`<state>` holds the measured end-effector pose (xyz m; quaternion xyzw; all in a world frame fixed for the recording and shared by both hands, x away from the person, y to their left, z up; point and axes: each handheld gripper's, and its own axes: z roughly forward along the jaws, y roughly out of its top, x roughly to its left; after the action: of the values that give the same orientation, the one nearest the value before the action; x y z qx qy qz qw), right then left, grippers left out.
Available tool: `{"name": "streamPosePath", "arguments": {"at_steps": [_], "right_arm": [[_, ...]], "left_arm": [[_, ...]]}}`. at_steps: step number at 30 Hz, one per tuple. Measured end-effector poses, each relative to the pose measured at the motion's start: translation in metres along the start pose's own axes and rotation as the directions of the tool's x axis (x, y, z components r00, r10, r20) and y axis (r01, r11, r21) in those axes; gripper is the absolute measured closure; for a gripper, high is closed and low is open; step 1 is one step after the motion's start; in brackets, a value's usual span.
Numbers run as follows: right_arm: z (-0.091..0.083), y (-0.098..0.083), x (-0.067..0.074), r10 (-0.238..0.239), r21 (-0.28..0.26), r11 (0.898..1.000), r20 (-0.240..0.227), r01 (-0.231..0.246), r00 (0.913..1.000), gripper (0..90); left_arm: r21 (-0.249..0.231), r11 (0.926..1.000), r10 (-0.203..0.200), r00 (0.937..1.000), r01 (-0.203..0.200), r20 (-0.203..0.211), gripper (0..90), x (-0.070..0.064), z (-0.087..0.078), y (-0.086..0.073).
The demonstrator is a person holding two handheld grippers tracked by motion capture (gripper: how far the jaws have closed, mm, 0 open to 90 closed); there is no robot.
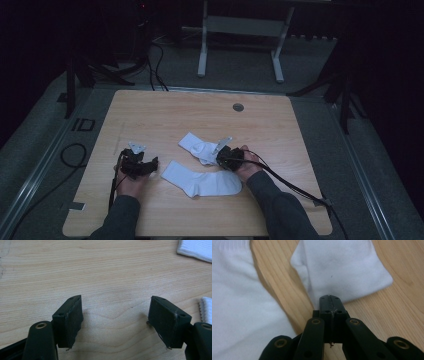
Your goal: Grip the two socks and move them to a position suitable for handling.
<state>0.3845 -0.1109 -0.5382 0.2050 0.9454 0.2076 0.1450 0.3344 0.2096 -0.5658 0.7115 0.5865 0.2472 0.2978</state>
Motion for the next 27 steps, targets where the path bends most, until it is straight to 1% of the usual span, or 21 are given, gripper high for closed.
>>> {"name": "streamPosePath", "arguments": {"at_steps": [2, 4, 5, 7, 9, 10, 11, 12, 14, 15, 16, 17, 18, 21, 27], "right_arm": [[-0.002, -0.002, 0.0, -0.007, 0.011, 1.0, 0.007, 0.007, 0.9999, 88.9], [-0.004, -0.002, -0.001, 0.012, -0.011, 1.0, 0.004, -0.012, 0.9999, 88.9], [-0.004, -0.002, -0.001, 0.012, -0.011, 1.0, 0.004, -0.012, 0.9999, 88.9], [-0.009, 0.0, -0.004, 0.031, -0.055, 0.998, -0.006, -0.031, 0.9995, 89.4], [-0.01, 0.004, -0.004, 0.036, -0.081, 0.996, -0.011, -0.037, 0.9993, 89.6], [-0.01, 0.006, -0.005, 0.04, -0.096, 0.994, -0.026, -0.043, 0.9988, 89.7], [-0.009, 0.007, -0.005, 0.048, -0.097, 0.994, -0.035, -0.051, 0.9982, 89.8], [-0.007, 0.009, -0.005, 0.041, -0.09, 0.995, -0.028, -0.043, 0.9988, 89.8], [-0.003, 0.01, -0.003, 0.033, -0.078, 0.996, -0.04, -0.036, 0.9987, 89.8], [-0.001, 0.011, -0.001, 0.021, -0.062, 0.998, -0.041, -0.023, 0.9989, 89.8], [0.002, 0.01, 0.001, 0.007, -0.041, 0.999, -0.029, -0.008, 0.9996, 89.9], [0.003, 0.009, 0.003, -0.003, -0.032, 0.999, -0.02, 0.002, 0.9998, 89.9], [0.002, 0.008, 0.002, -0.001, -0.032, 0.999, -0.027, 0.0, 0.9996, 89.9], [-0.002, 0.0, -0.001, 0.001, -0.015, 1.0, -0.021, -0.001, 0.9998, 89.9], [-0.012, -0.025, -0.016, 0.039, 0.001, 0.999, -0.017, -0.039, 0.9991, 89.7]], "left_arm": [[0.0, 1.0, 0.0, 1.0, 0.0, 0.0, 27.8, 0.0, 0.0, 0.0], [-0.001, 1.0, 0.001, 1.0, -0.001, 0.001, 27.8, 0.0, 0.0, 0.0], [-0.001, 1.0, 0.001, 1.0, -0.001, 0.001, 27.8, 0.0, 0.0, 0.0], [0.0, 1.0, 0.001, 1.0, -0.001, 0.001, 27.8, -0.001, 0.0, 0.0], [-0.003, 1.0, -0.001, 1.0, 0.001, 0.001, 27.8, -0.001, 0.0, 0.0], [-0.003, 1.0, -0.001, 1.0, 0.001, 0.001, 27.8, -0.001, 0.0, 0.0], [-0.003, 1.0, -0.001, 1.0, 0.001, 0.001, 27.8, -0.001, 0.0, 0.0], [-0.003, 1.0, 0.0, 1.0, 0.0, 0.001, 27.8, -0.001, 0.0, 0.0], [-0.001, 1.0, 0.002, 1.0, -0.002, 0.002, 27.8, -0.001, 0.0, 0.0], [0.0, 1.0, 0.003, 1.0, -0.003, 0.003, 27.8, -0.001, 0.0, 0.0], [-0.001, 1.0, 0.003, 1.0, -0.003, 0.004, 27.8, -0.001, 0.0, 0.0], [-0.001, 1.0, 0.003, 1.0, -0.003, 0.005, 27.8, -0.001, 0.0, 0.0], [-0.001, 1.0, 0.004, 1.0, -0.004, 0.005, 27.8, -0.001, 0.0, 0.0], [-0.001, 1.0, 0.003, 1.0, -0.003, 0.005, 27.8, -0.001, 0.0, 0.0], [-0.001, 1.0, 0.003, 1.0, -0.003, 0.005, 27.7, -0.001, 0.0, 0.0]]}}
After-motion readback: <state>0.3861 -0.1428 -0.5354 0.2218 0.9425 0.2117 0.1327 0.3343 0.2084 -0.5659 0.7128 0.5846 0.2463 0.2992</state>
